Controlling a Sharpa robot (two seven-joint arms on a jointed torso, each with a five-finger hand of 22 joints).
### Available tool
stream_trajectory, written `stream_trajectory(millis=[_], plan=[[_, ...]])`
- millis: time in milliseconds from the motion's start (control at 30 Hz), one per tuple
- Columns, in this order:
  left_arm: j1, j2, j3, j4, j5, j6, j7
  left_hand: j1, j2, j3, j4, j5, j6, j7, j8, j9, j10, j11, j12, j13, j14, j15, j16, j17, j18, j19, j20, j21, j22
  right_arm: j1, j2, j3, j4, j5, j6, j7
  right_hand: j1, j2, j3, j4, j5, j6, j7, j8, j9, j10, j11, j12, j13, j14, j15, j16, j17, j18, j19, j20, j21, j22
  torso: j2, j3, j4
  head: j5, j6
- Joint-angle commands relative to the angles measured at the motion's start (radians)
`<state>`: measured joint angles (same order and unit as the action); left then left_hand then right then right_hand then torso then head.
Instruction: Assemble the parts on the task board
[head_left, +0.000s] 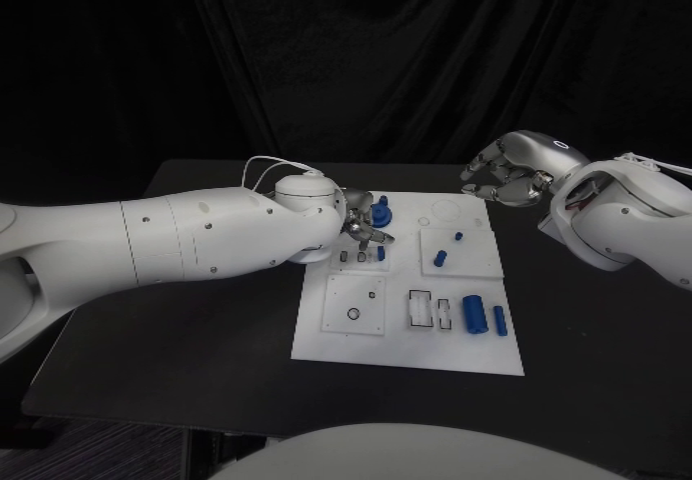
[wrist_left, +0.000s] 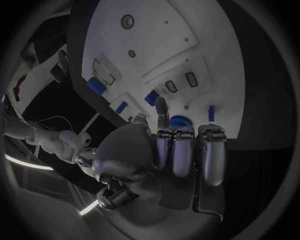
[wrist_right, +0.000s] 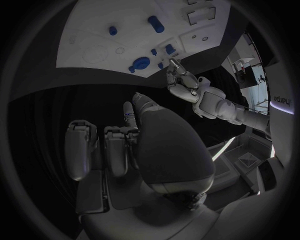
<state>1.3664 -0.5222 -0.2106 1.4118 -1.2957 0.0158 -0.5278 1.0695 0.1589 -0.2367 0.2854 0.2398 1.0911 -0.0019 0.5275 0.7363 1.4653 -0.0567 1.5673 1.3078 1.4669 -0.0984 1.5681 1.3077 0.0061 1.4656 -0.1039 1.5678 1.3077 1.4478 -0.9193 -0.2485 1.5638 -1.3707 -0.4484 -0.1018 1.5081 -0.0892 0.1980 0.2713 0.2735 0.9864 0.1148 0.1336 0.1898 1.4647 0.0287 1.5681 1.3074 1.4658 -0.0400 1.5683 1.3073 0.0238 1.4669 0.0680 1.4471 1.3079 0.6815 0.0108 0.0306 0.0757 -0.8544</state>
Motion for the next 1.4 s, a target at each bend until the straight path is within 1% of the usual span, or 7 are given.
stream_trajectory(millis=[33, 233, 367, 933, 1067, 1233, 1400], plan=[[-0.004, 0.005, 0.001, 0.003, 0.019, -0.046, 0.025, 0.012, 0.0, 0.002, -0.004, 0.014, -0.005, -0.002, -0.007, 0.006, 0.106, -0.008, 0.003, 0.263, 0.104, -0.006, 0.003, 0.263, -0.006, 0.105, -0.004, 0.003, 0.263, -0.003, -0.001, 0.001, -0.001, -0.001, 0.005, -0.026, 0.003, 0.006, 0.006, -0.002, 0.005, 0.008, -0.001, -0.004, -0.002, 0.106, 0.005, 0.003, 0.263, 0.105, 0.01, 0.003, 0.264, 0.009, 0.037, 0.009, -0.004, 0.22, -0.001, 0.0004, 0.0019, -0.006, -0.013], [-0.006, 0.017, 0.001, 0.0, 0.02, -0.054, 0.05, 0.033, -0.004, 0.007, -0.003, 0.059, -0.008, -0.001, -0.022, 0.02, 0.106, -0.008, 0.003, 0.263, 0.104, -0.007, 0.003, 0.263, -0.006, 0.105, -0.004, 0.003, 0.263, -0.003, 0.002, 0.001, -0.005, -0.001, -0.013, -0.016, 0.007, 0.008, 0.009, -0.006, 0.016, 0.014, 0.0, -0.003, -0.002, 0.106, 0.008, 0.003, 0.263, 0.105, 0.012, 0.003, 0.264, 0.009, 0.038, 0.011, -0.002, 0.22, 0.0, 0.0009, -0.0017, -0.002, -0.018], [-0.01, 0.023, 0.001, -0.003, 0.021, -0.046, 0.05, 0.034, -0.005, 0.006, -0.002, 0.062, -0.011, 0.0, -0.027, 0.021, 0.106, -0.008, 0.003, 0.263, 0.104, -0.007, 0.003, 0.263, -0.006, 0.105, -0.004, 0.003, 0.263, -0.003, 0.004, 0.001, -0.009, -0.001, -0.017, -0.013, 0.008, 0.008, 0.01, -0.007, 0.021, 0.015, 0.001, -0.003, -0.002, 0.106, 0.009, 0.003, 0.263, 0.105, 0.013, 0.003, 0.264, 0.008, 0.039, 0.012, -0.001, 0.22, 0.0, -0.0005, -0.0026, -0.003, -0.018], [-0.022, 0.034, 0.001, -0.013, 0.021, -0.037, 0.031, 0.04, -0.005, 0.009, -0.003, 0.068, -0.012, 0.0, -0.035, 0.022, 0.106, -0.007, 0.003, 0.263, 0.104, -0.006, 0.003, 0.263, -0.006, 0.105, -0.004, 0.003, 0.263, -0.006, 0.002, 0.001, -0.009, -0.001, -0.019, -0.007, 0.009, 0.009, 0.011, -0.008, 0.026, 0.015, 0.001, -0.004, -0.003, 0.106, 0.009, 0.003, 0.263, 0.105, 0.013, 0.003, 0.264, 0.008, 0.039, 0.012, -0.001, 0.22, -0.001, -0.0042, 0.0042, -0.017, -0.018], [-0.023, 0.034, 0.001, -0.015, 0.021, -0.039, 0.028, 0.048, -0.004, 0.013, -0.004, 0.076, -0.01, 0.0, -0.041, 0.023, 0.106, -0.007, 0.003, 0.263, 0.104, -0.006, 0.003, 0.263, -0.006, 0.105, -0.004, 0.003, 0.263, -0.006, 0.0, 0.001, -0.01, -0.001, -0.019, -0.008, 0.009, 0.008, 0.011, -0.008, 0.028, 0.015, 0.001, -0.004, -0.003, 0.106, 0.009, 0.003, 0.263, 0.105, 0.013, 0.003, 0.264, 0.009, 0.038, 0.012, -0.002, 0.22, -0.001, -0.0022, 0.0029, -0.017, -0.018], [-0.024, 0.035, 0.001, -0.018, 0.021, -0.036, 0.027, 0.05, -0.004, 0.014, -0.004, 0.079, -0.009, 0.0, -0.043, 0.024, 0.106, -0.007, 0.003, 0.263, 0.104, -0.006, 0.003, 0.263, -0.006, 0.105, -0.004, 0.003, 0.263, -0.006, 0.002, 0.001, -0.012, -0.001, -0.016, -0.008, 0.009, 0.008, 0.011, -0.008, 0.028, 0.015, 0.001, -0.004, -0.003, 0.106, 0.009, 0.003, 0.263, 0.105, 0.013, 0.003, 0.264, 0.009, 0.038, 0.012, -0.002, 0.22, 0.0, -0.0033, 0.0019, -0.015, -0.018], [-0.024, 0.036, 0.001, -0.023, 0.021, -0.035, 0.024, 0.051, -0.003, 0.015, -0.003, 0.082, -0.009, 0.0, -0.044, 0.024, 0.106, -0.007, 0.003, 0.263, 0.104, -0.006, 0.003, 0.263, -0.006, 0.105, -0.004, 0.003, 0.263, -0.006, 0.001, 0.001, -0.011, -0.001, -0.014, -0.009, 0.009, 0.008, 0.011, -0.008, 0.028, 0.015, 0.001, -0.004, -0.003, 0.106, 0.009, 0.003, 0.263, 0.105, 0.013, 0.003, 0.264, 0.009, 0.038, 0.012, -0.002, 0.22, -0.001, -0.0017, 0.0027, -0.015, -0.018]])
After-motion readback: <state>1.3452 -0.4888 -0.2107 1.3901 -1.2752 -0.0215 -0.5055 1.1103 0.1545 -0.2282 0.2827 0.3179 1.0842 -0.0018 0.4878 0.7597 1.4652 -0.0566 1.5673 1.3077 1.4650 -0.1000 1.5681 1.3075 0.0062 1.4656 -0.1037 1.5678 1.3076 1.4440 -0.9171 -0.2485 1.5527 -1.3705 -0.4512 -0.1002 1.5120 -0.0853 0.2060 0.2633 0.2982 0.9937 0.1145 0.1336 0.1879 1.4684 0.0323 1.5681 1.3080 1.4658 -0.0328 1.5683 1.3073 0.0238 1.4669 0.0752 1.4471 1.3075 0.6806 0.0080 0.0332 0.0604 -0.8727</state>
